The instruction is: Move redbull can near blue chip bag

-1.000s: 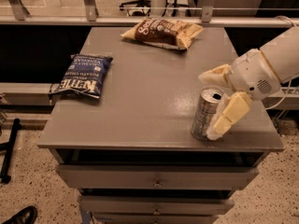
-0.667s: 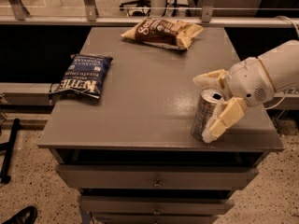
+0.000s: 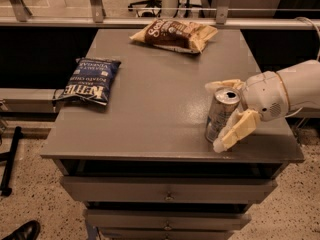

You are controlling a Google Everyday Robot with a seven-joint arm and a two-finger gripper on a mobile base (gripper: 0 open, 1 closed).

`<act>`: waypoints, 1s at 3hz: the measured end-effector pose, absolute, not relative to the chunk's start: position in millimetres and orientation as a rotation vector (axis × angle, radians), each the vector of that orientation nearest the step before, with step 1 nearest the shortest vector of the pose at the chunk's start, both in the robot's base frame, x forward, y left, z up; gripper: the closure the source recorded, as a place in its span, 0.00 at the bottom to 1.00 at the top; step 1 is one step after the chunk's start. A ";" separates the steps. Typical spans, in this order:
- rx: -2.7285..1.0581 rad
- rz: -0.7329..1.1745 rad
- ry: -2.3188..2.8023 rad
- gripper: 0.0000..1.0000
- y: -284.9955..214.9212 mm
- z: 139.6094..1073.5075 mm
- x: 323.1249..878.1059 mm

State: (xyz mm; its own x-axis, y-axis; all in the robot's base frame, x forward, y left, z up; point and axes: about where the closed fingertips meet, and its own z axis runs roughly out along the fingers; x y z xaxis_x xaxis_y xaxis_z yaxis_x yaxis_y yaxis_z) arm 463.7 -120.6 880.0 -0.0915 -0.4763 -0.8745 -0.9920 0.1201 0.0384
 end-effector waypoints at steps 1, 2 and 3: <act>-1.396 0.907 1.659 0.00 -124.5 877.9 467.8; -1.361 0.906 1.654 0.17 -129.3 878.7 471.0; -1.338 0.895 1.654 0.41 -134.4 882.2 474.9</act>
Offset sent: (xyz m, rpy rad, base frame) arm 0.0117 -0.0195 -0.0009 0.0870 -0.0104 -0.0867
